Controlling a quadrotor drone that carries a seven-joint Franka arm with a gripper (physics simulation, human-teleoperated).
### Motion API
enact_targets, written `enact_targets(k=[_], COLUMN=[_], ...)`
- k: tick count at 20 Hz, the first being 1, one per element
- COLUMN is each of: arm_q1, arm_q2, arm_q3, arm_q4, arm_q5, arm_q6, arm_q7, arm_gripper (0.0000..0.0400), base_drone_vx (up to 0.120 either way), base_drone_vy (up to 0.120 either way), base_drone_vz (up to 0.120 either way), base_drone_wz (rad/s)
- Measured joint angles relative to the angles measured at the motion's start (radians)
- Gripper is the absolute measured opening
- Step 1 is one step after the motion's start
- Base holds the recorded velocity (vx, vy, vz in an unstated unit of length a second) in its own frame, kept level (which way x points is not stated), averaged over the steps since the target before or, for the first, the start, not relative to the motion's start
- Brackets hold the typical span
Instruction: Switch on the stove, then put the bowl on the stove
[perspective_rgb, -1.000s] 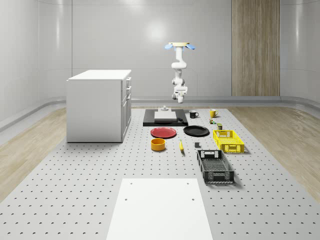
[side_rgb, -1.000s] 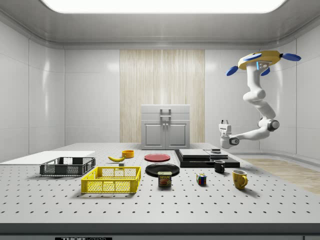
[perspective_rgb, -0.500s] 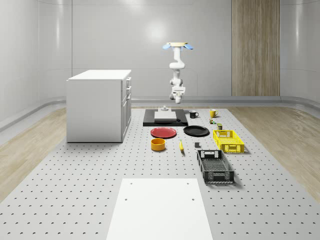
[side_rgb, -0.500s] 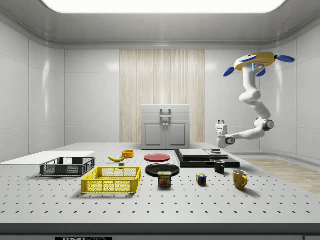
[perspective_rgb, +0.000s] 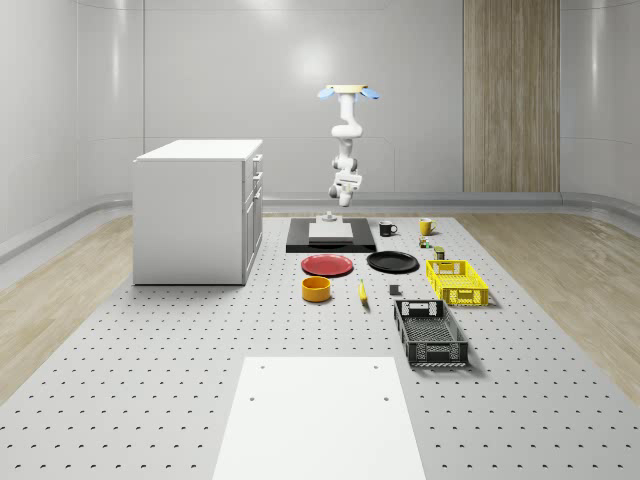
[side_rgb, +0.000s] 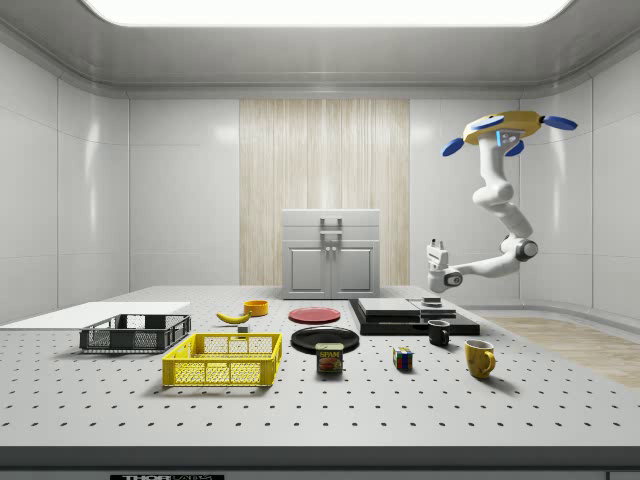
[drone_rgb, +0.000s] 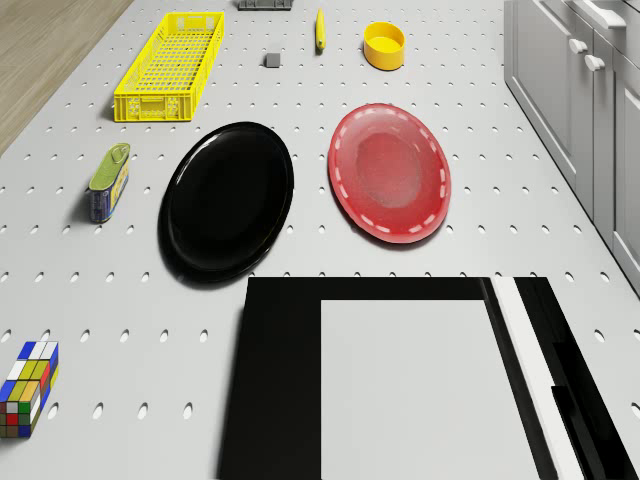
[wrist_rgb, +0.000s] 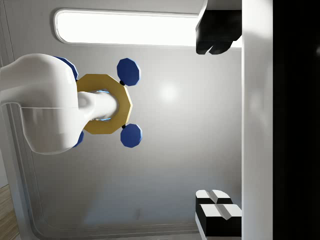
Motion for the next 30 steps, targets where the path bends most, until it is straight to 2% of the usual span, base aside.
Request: enact_targets(k=[5,9,12,15,18,21,26,30], arm_q1=[-0.036,-0.095,-0.167,-0.271,-0.414,-0.577,-0.794,-0.894], arm_q2=[-0.009,-0.028,-0.058,-0.100,-0.143,-0.183,-0.242,-0.280], arm_q3=[0.116,0.290,0.472,0.662,0.824,0.943,1.062,1.110], arm_q4=[-0.029,-0.109,-0.242,-0.433,-0.614,-0.730,-0.807,-0.824], arm_q5=[-0.164,-0.420,-0.706,-1.045,-1.364,-1.597,-1.789,-1.842], arm_q6=[0.008,0.021,0.034,0.034,-0.004,-0.072,-0.173,-0.213], arm_q7=[0.023,0.064,0.125,0.226,0.358,0.486,0.634,0.699], arm_gripper=[0.0400,0.0400,0.0400,0.0400,0.0400,0.0400,0.0400,0.0400], base_drone_vx=[0.000,0.000,0.000,0.000,0.000,-0.040,-0.048,0.000], base_drone_vy=[-0.120,-0.120,-0.120,-0.120,-0.120,-0.120,-0.120,-0.090], base_drone_vz=[0.000,-0.010,-0.053,-0.107,-0.120,-0.120,-0.120,-0.060], base_drone_wz=[0.000,0.000,0.000,0.000,0.000,0.000,0.000,0.000])
